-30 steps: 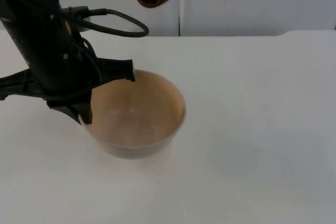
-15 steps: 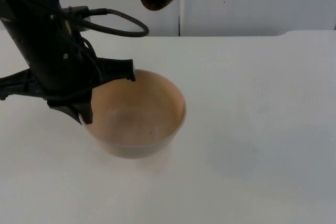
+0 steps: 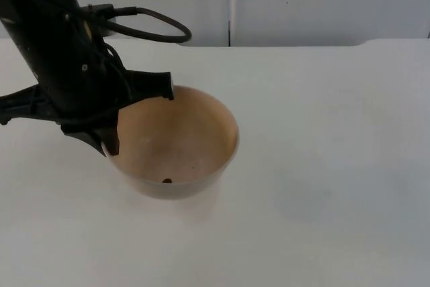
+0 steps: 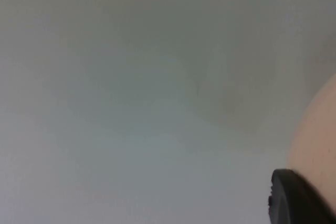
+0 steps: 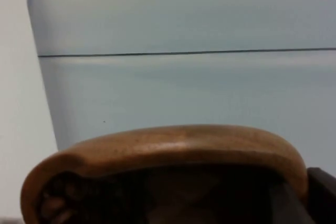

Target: Pick up the bowl with the left hand and pour the coffee beans from the cup into the bowl with the right hand.

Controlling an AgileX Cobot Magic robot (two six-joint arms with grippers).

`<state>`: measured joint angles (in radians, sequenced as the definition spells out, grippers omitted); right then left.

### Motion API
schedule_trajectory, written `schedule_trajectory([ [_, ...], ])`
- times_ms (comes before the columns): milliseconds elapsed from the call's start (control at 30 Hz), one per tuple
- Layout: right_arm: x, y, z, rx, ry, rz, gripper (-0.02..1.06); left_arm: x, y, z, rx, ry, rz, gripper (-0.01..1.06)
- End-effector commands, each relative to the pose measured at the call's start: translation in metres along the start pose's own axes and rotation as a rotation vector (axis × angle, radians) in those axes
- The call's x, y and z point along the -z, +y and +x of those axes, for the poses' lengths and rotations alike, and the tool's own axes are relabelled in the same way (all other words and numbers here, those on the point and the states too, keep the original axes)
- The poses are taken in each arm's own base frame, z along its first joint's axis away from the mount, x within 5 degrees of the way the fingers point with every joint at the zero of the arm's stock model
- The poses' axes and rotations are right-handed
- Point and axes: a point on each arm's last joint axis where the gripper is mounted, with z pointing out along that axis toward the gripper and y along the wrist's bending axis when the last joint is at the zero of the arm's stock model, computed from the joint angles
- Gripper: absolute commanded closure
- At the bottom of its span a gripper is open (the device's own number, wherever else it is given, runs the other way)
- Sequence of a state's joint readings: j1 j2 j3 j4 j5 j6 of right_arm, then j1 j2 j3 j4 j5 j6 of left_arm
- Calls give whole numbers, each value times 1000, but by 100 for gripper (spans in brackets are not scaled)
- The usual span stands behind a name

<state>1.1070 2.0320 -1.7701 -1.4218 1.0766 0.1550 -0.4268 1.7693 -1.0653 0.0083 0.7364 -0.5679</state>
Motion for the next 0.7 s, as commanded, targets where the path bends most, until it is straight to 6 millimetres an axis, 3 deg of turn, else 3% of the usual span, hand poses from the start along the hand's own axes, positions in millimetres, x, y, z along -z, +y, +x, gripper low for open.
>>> schedule_trajectory([
  [0,8,1,-8,3,-43,11,105,5,-2,-2,4,-9,7,105],
  [667,23,1,-16,-27,-65,49,105,5,-2,-2,5,-7,7,105],
])
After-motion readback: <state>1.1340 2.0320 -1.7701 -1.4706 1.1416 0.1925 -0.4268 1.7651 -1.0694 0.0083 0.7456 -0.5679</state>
